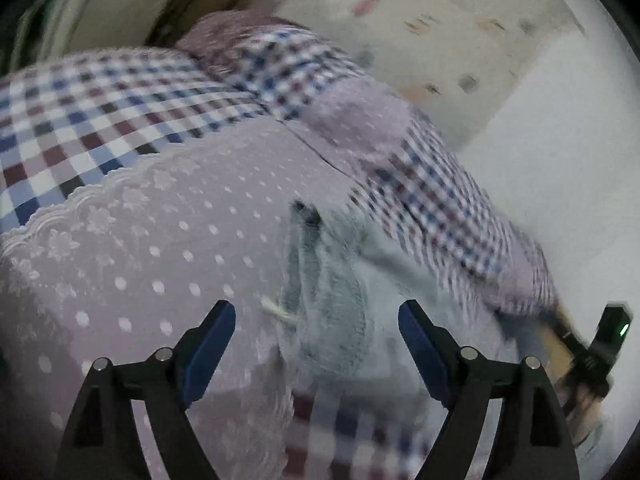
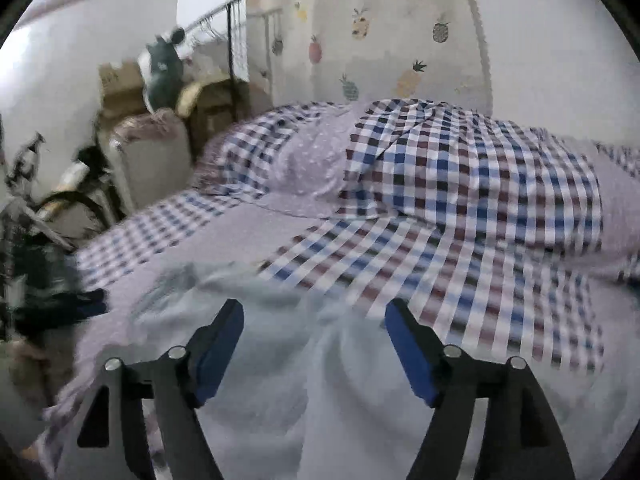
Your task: Fold clothes
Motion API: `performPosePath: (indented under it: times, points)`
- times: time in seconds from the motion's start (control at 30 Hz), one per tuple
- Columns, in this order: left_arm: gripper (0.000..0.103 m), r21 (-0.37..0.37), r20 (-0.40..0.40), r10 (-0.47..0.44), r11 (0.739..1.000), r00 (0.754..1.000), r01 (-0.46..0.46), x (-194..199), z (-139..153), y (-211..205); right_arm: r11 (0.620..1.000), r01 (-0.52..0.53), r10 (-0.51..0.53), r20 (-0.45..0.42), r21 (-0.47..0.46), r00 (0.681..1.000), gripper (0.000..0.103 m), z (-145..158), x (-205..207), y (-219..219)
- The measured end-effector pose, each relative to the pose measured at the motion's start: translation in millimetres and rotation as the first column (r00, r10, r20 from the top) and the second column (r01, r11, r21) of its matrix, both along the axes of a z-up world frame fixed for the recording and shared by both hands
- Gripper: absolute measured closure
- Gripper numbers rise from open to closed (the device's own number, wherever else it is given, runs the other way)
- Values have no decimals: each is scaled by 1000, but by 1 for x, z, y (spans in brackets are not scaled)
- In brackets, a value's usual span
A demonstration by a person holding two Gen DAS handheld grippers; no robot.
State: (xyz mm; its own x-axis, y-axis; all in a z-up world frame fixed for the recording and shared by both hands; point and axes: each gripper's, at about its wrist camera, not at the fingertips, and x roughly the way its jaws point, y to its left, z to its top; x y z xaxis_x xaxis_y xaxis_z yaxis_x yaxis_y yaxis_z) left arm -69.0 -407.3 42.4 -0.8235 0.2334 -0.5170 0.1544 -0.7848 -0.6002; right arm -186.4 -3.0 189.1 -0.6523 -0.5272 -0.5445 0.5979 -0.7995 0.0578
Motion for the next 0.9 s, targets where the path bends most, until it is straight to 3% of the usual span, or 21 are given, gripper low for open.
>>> performPosePath:
  times: [0.1, 0.13, 0.17, 0.2, 0.23, 0.4, 0.47, 0.57, 0.6, 0.67, 0.7, 0.73, 0.9]
  points:
    - [18, -108, 38, -67, 992, 997, 71, -10, -10, 23, 999, 38, -38, 35, 13, 999, 26, -21, 46, 41]
    - [37, -120, 71, -84, 989, 994, 92, -17, -15, 28, 998, 55, -56, 56, 19, 997, 26, -29, 57, 51]
    - [47, -119, 99, -98, 987, 990, 110, -29, -18, 32, 997, 77, -78, 76, 22, 994, 26, -36, 70, 63]
    - [49, -119, 102, -103, 986, 989, 115, -37, -16, 35, 995, 99, -101, 94, 25, 990, 26, -43, 82, 74]
    - [56, -118, 103, -107, 986, 989, 119, -45, -14, 37, 993, 114, -117, 112, 28, 987, 26, -49, 90, 82]
    - [82, -114, 26, -146, 982, 989, 148, -88, 52, 25, 982, 189, -185, 184, -7, 965, 26, -72, 117, 126]
    - [80, -54, 41, -74, 996, 996, 77, -115, 61, 0, 978, 207, -197, 223, -26, 955, 26, -82, 120, 134]
    - [74, 2, 233, 37, 999, 972, -38, -140, 27, -23, 977, 211, -191, 280, -43, 941, 26, -96, 122, 134]
    - [73, -9, 232, 52, 999, 971, -52, -130, 20, -22, 978, 200, -176, 288, -54, 941, 26, -98, 124, 131]
    - [62, -30, 224, 83, 996, 971, -79, -107, 7, -21, 984, 168, -144, 288, -60, 947, 26, -100, 130, 122]
    - [42, -21, 219, 96, 995, 971, -94, -92, 0, -22, 987, 149, -128, 284, -56, 950, 26, -100, 133, 117]
    - [30, -6, 223, 112, 994, 968, -114, -77, -8, -23, 990, 134, -115, 284, -49, 952, 26, -102, 136, 111]
    - [26, 157, 207, 79, 981, 975, -113, -18, -45, -17, 993, 110, -91, 358, -32, 929, 26, -122, 140, 95]
